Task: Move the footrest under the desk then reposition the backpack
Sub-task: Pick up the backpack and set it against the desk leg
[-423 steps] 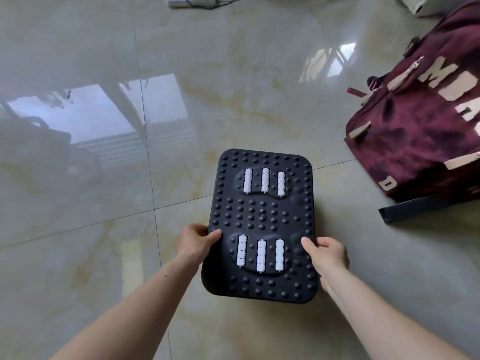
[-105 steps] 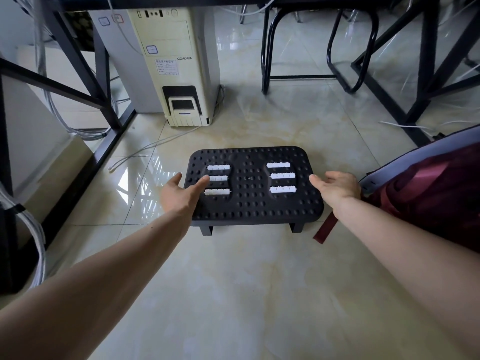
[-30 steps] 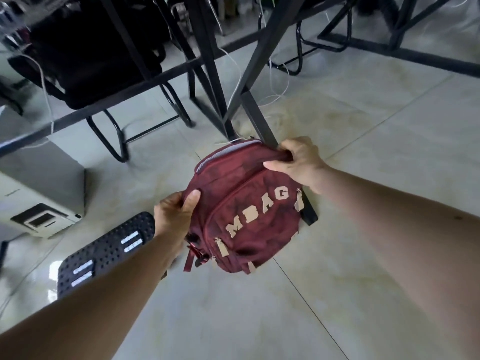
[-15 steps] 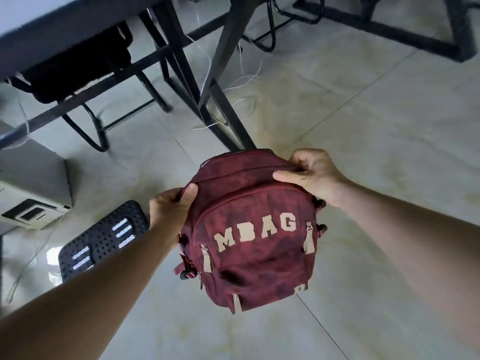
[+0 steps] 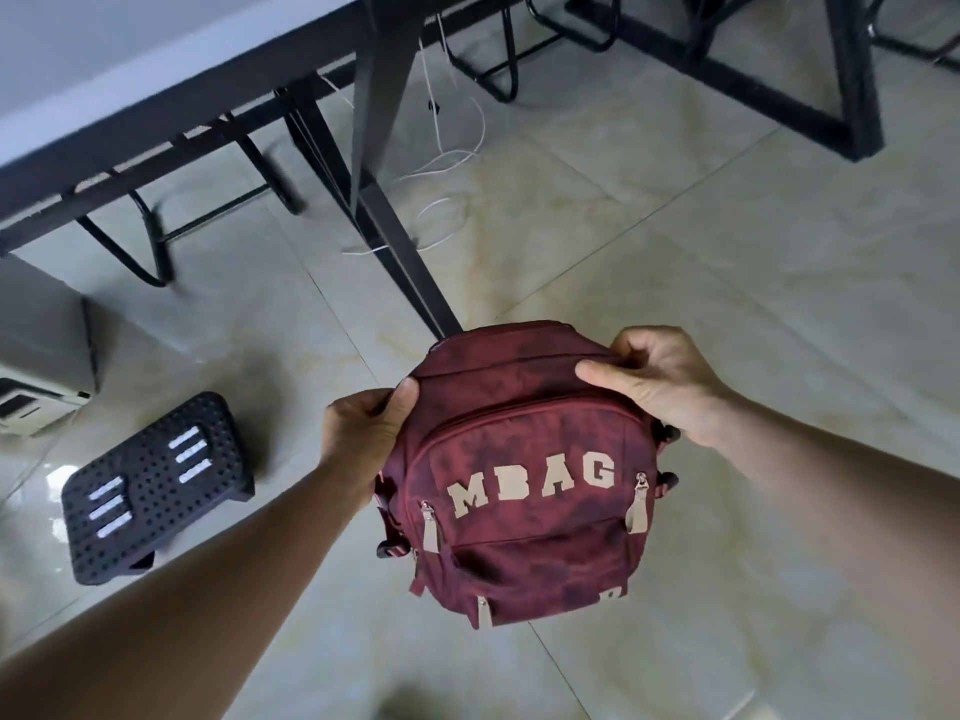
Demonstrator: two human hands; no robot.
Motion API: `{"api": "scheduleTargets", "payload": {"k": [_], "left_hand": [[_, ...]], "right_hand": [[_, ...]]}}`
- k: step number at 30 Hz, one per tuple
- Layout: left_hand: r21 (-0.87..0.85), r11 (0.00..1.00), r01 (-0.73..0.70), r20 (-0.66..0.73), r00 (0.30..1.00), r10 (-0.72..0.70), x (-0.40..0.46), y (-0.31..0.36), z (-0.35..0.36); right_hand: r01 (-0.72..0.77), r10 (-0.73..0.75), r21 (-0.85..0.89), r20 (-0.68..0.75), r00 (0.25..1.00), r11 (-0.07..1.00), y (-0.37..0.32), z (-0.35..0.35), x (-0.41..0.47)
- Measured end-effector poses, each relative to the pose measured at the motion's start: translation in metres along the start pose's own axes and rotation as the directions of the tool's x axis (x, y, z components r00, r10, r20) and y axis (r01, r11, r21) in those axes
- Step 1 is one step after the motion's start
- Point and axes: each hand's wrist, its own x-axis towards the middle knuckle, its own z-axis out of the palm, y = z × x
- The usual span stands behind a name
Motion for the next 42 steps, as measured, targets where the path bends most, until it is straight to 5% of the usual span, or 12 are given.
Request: {"api": "scheduleTargets", "payload": {"k": [18,32,42], "left_hand": [[-0.052,0.998,0.021,0.012,1.000,-0.020,0.037,0.081,0.153],[-0.063,0.994,0.094,-0.193,0.976,-0.104,0.054,0.127,0.228],[-0.109,0.986,0.126,-0.199,0.969,-0.146,0.090,0.153,0.235]], "right_hand": [[0.038,-0.050,-0.047,-0.267,0.962,0.998,-0.001,-0.136,0.092],[0.165,-0.176,-0.097,-0.124,0.977,0.982,-0.018,-0.198,0.177],[0.182,-0.187,-0.088,-0.046,0.981,0.979,-0.029,-0.200,0.246]]}}
